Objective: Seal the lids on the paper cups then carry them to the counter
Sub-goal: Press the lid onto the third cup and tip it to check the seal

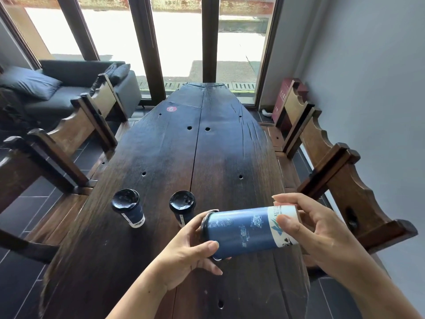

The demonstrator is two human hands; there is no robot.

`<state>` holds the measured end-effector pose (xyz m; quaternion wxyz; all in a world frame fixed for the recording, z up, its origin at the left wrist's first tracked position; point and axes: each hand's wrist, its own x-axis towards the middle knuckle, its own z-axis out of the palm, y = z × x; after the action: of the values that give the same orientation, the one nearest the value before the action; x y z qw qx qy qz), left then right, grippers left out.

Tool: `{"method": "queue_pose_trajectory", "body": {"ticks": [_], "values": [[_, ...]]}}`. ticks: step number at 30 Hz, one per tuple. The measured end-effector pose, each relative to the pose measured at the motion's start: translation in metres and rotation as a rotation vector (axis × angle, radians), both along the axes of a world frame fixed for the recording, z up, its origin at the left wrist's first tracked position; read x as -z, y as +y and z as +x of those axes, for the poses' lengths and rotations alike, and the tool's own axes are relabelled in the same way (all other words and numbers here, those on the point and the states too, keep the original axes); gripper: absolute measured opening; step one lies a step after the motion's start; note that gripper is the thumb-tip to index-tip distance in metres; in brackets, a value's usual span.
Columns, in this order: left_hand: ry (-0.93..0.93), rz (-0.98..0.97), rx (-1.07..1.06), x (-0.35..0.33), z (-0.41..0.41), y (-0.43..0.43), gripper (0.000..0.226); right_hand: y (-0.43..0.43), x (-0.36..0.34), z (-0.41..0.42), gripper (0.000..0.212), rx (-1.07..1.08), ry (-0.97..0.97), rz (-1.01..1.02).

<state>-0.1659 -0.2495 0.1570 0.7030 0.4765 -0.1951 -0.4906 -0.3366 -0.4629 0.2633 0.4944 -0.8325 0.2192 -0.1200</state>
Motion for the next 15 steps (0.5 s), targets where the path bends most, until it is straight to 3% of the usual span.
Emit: {"method": "queue_pose_trajectory", "body": {"ticks": [8, 15], "values": [[-0.123, -0.042, -0.067, -0.0017, -0.0022, -0.0025, 0.08, -0.0019, 0.0019, 0.0004, 0.042, 0.07, 0.027, 0.042], [-0.058, -0.036, 0.005, -0.0035, 0.0002, -0.0035, 0.089, -0.002, -0.0006, -0.002, 0.036, 0.071, 0.013, 0.016]]}}
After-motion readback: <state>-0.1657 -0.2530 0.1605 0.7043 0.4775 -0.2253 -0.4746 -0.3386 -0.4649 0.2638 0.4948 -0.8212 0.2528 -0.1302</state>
